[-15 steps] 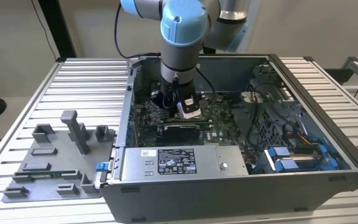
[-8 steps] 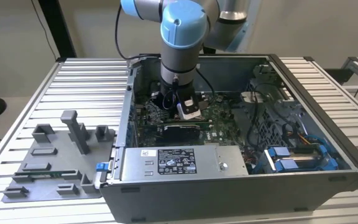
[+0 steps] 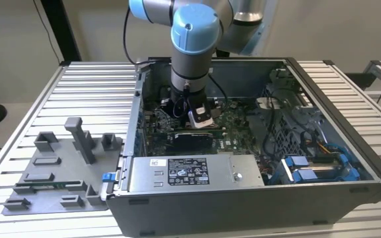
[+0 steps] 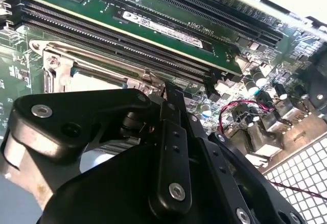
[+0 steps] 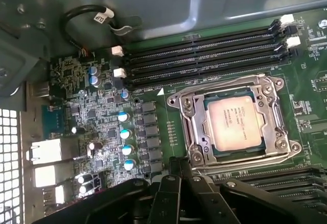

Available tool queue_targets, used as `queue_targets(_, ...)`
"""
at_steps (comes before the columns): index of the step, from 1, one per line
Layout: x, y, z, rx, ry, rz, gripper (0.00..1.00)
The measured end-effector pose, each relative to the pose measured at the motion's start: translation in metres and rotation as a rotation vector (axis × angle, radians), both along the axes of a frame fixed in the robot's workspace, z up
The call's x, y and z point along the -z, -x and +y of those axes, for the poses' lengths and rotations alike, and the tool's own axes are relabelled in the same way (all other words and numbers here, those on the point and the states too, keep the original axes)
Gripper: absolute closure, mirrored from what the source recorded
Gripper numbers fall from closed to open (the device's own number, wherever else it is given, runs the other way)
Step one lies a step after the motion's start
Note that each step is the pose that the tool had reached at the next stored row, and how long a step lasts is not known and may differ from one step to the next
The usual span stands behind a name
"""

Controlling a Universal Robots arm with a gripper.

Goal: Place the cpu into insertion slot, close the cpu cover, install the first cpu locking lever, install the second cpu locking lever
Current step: 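Install the second cpu locking lever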

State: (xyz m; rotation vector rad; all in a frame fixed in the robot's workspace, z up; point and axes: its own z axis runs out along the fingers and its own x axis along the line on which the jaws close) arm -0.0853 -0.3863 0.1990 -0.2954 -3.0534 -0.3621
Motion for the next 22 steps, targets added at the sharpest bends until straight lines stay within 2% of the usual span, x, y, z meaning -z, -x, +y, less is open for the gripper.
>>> queue_targets(3, 0.0013, 0.0000, 0.0004, 0.000, 0.0009, 0.0074, 1.00)
queue_targets(8, 0.0033, 0.0000, 0.0006, 0.000, 0.0057, 0.0311, 1.00)
queue_targets(16, 0.0059, -0.0001, 0.0006, 0.000, 0.0096, 0.0619, 1.00)
queue_targets(19, 0.0061, 0.0000, -0.0003, 0.000, 0.0094, 0.0715, 1.00)
queue_targets(21, 0.0059, 0.0001, -0.0004, 0.000, 0.0097, 0.0760, 1.00)
queue_targets(22, 0.0046, 0.0002, -0.0005, 0.000, 0.0087, 0.0766, 1.00)
